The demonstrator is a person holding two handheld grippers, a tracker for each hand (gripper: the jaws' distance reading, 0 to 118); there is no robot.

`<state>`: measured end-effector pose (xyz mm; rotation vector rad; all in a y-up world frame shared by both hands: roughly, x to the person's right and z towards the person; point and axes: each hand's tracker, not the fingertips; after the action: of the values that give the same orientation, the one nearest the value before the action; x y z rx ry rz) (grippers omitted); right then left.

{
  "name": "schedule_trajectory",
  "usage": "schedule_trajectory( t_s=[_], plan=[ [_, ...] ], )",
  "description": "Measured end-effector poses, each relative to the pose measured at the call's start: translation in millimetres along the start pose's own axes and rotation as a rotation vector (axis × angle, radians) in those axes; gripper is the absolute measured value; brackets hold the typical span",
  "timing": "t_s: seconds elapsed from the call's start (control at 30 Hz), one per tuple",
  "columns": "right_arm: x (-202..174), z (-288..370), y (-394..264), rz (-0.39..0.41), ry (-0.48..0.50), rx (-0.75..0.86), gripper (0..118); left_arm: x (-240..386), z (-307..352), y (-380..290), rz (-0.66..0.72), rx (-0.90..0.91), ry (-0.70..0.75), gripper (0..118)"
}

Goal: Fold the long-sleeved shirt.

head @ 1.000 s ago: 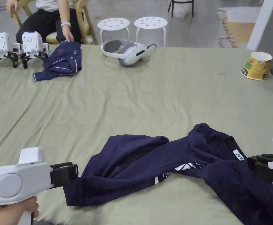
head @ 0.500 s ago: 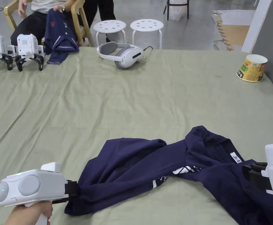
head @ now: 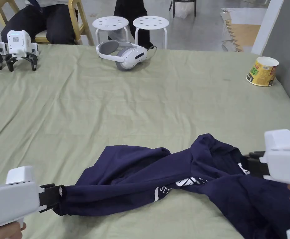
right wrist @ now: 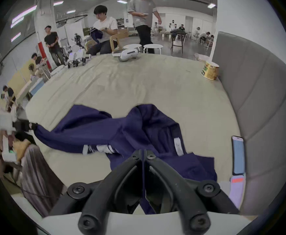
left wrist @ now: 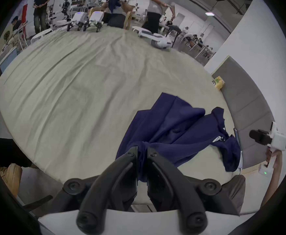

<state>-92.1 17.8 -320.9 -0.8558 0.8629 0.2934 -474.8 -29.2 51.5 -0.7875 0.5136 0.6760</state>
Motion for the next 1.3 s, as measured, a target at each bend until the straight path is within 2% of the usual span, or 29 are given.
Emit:
schedule_trajectory(
  t_s=[0.03, 0.07, 0.13, 0.17, 0.2, 0.27, 0.4, 0.57, 0.6, 0.67, 0.7, 0.73, 0.8, 0.83, 0.9, 0.97, 1.13, 1.3],
  plan=[
    [3, -8, 11, -0.021, 0.027, -0.001, 1, 1, 2, 2, -0.006, 0.007, 0.0, 14],
    [5, -16, 22, -0.035, 0.034, 0.001, 6, 4, 4, 3, -0.015, 0.013, -0.003, 14],
    [11, -40, 47, -0.045, 0.026, -0.009, 60, 10, 9, 5, -0.039, 0.029, -0.005, 14],
    [12, -53, 57, -0.047, 0.012, -0.027, 84, 11, 9, 7, -0.046, 0.03, -0.005, 14],
    [12, -68, 67, -0.04, -0.012, -0.06, 84, 14, 9, 7, -0.054, 0.031, -0.003, 14],
    [14, -101, 83, -0.023, -0.025, -0.12, 97, 16, 8, 8, -0.061, 0.031, -0.001, 14],
    [18, -167, 98, -0.083, -0.02, -0.245, 85, 18, 7, 8, -0.042, 0.039, -0.011, 14],
    [12, -230, 88, -0.124, -0.033, -0.395, 78, 24, 8, 8, -0.038, 0.04, -0.002, 14],
    [9, -240, 82, -0.12, -0.03, -0.412, 72, 25, 8, 7, -0.038, 0.038, 0.001, 14],
    [3, -251, 72, -0.043, -0.048, -0.447, 37, 25, 5, 8, -0.04, 0.033, 0.008, 14],
    [-1, -253, 68, 0.007, -0.079, -0.434, 36, 23, 3, 9, -0.043, 0.032, 0.013, 14],
    [-2, -245, 70, -0.009, -0.06, -0.393, 34, 24, 3, 10, -0.044, 0.033, 0.019, 14],
    [0, -232, 73, -0.032, -0.066, -0.398, 15, 26, 5, 14, -0.05, 0.043, 0.014, 14],
    [3, -222, 75, -0.033, -0.072, -0.367, 15, 25, 5, 17, -0.05, 0.051, 0.008, 14],
    [14, -192, 84, -0.086, -0.062, -0.261, 14, 27, 8, 28, -0.044, 0.073, 0.009, 14],
    [21, -154, 93, -0.093, -0.053, -0.178, 14, 32, 12, 45, -0.069, 0.113, 0.017, 14],
    [38, -34, 122, -0.038, -0.067, 0.049, 14, 60, 31, 108, -0.137, 0.262, -0.035, 14],
    [29, 93, 159, 0.0, -0.102, 0.329, 14, 117, 67, 200, -0.22, 0.455, -0.077, 14]
  ],
)
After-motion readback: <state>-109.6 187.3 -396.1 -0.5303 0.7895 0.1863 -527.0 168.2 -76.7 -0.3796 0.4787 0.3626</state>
